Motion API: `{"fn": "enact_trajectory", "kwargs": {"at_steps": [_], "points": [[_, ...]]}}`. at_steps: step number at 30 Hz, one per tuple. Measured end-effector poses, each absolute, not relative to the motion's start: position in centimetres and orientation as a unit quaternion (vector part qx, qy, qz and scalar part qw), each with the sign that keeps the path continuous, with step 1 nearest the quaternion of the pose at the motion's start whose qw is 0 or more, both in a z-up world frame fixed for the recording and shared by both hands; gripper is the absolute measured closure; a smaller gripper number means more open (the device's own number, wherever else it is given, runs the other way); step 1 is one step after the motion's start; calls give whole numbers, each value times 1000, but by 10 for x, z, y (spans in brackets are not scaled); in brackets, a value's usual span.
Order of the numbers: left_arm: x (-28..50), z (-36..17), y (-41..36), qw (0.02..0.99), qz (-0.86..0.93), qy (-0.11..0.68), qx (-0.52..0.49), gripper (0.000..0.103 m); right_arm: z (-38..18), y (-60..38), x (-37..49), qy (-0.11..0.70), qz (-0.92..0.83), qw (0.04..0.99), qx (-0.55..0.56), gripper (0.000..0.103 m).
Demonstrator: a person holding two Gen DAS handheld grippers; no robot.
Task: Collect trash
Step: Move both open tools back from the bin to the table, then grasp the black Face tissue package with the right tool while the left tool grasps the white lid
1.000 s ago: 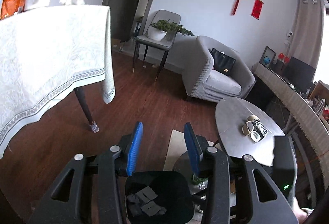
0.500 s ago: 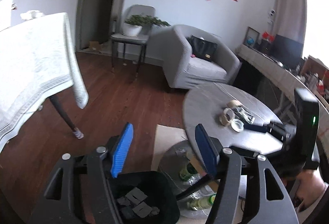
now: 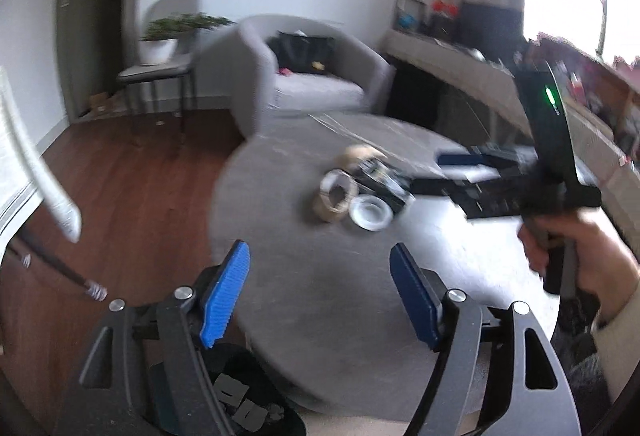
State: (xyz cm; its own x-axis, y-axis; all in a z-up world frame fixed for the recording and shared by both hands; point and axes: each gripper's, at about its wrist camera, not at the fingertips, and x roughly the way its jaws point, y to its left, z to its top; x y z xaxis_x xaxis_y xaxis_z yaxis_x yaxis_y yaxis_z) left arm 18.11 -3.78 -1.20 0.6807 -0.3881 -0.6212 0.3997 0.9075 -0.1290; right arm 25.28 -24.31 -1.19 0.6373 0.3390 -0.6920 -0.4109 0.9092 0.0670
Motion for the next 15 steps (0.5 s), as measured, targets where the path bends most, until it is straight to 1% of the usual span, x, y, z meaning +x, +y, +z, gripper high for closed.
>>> {"fn": "enact_trajectory", "kwargs": {"at_steps": [6, 9, 15], "points": [[209, -37, -87, 889, -257, 374, 60, 28, -20, -250, 276, 389, 214, 895, -39, 22], [219, -46, -101, 880, -267, 388, 59, 31, -24, -247, 285, 397, 223, 889, -40, 32], [229, -55, -118, 869, -275, 408, 59, 32, -33, -242, 300, 412, 239, 879, -27, 33]]}}
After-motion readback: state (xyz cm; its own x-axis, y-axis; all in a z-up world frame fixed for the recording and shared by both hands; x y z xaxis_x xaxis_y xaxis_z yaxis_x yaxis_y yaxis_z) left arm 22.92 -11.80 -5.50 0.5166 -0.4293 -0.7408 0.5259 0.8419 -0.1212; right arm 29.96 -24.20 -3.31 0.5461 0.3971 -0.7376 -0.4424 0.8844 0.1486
